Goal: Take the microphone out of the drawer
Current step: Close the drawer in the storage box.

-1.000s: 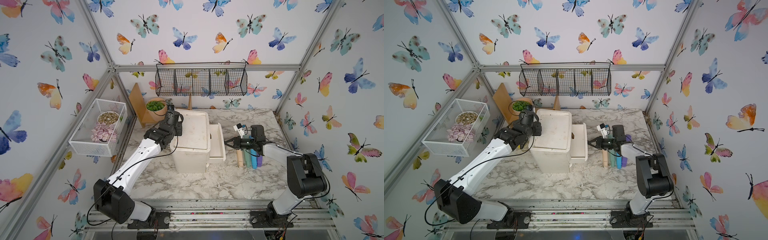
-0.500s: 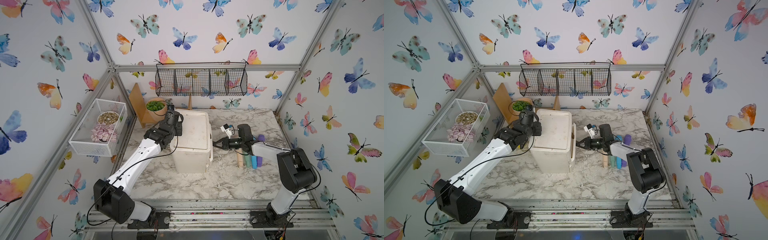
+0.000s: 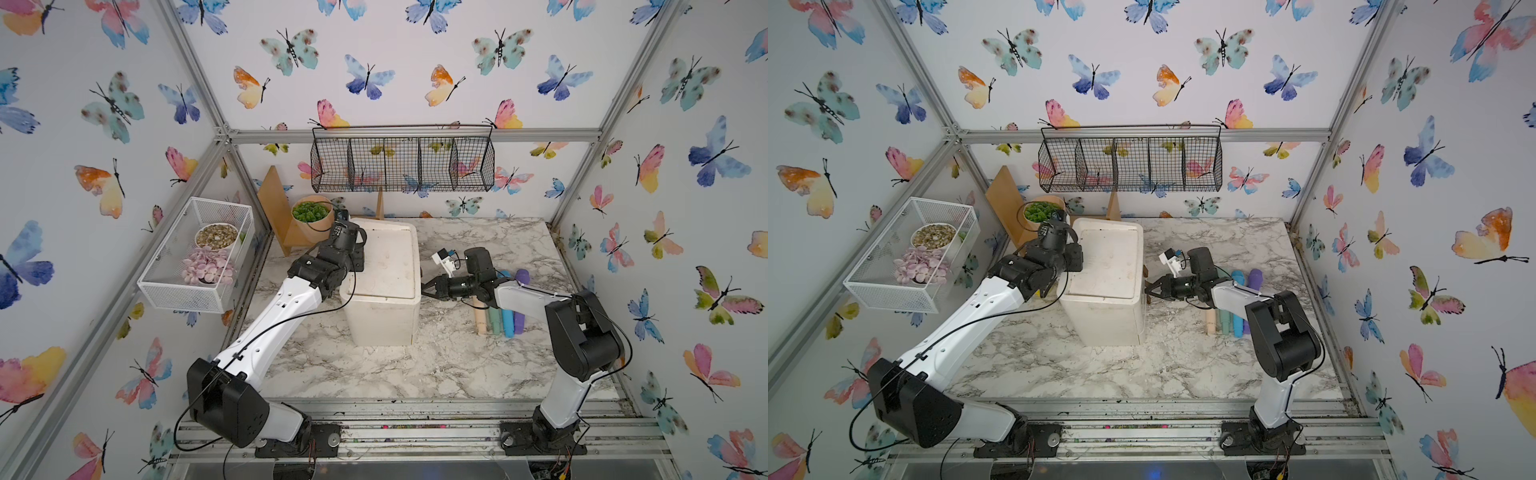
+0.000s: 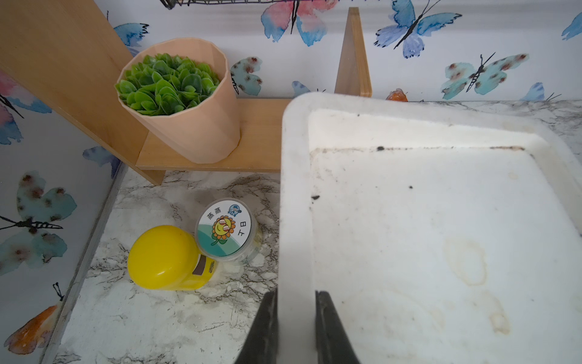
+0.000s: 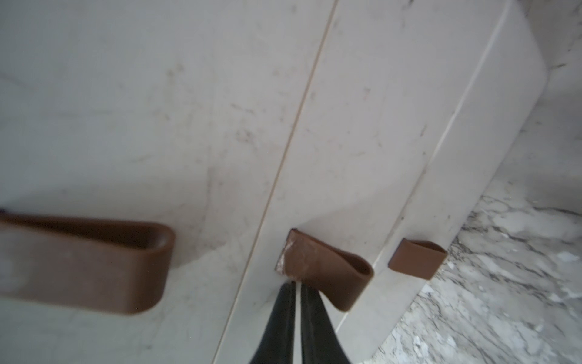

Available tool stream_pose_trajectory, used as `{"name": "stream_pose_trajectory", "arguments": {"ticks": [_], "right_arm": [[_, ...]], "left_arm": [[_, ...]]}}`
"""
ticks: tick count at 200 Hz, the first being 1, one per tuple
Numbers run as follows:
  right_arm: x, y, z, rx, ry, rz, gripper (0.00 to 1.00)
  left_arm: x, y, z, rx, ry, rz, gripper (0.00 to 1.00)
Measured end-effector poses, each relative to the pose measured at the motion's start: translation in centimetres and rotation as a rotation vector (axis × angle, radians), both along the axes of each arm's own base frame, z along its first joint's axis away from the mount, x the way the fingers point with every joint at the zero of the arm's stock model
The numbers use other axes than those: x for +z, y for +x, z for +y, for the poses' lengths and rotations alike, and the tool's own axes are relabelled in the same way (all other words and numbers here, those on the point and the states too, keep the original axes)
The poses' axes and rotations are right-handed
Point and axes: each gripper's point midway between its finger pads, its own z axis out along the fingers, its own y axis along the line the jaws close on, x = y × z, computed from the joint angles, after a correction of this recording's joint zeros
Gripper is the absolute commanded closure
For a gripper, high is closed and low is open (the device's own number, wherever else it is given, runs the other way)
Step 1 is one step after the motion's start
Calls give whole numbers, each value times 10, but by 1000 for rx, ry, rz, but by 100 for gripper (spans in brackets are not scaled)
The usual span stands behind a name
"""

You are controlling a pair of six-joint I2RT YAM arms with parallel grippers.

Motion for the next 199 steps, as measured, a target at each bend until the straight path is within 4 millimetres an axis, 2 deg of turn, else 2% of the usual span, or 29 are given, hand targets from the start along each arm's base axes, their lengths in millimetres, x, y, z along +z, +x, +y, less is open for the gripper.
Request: {"name": "stream_pose_trajectory", "arguments": {"ticks": [37, 86, 101, 136, 199], "right_arm": [[-1, -2, -8, -14, -69, -41, 81], [1, -2, -15, -37, -108, -95, 65], [-7, -5, -19, -49, -118, -94, 60], [-35, -14, -30, -85, -130, -44, 60], [-51, -2, -26, -128, -62, -23, 55]], "left_arm": [[0, 0, 0, 0, 0, 0, 100], [0, 0, 0, 0, 1, 0, 100], [0, 0, 0, 0, 0, 0, 100], [0, 0, 0, 0, 1, 0, 100], [1, -2, 1, -1, -2, -7, 100]]}}
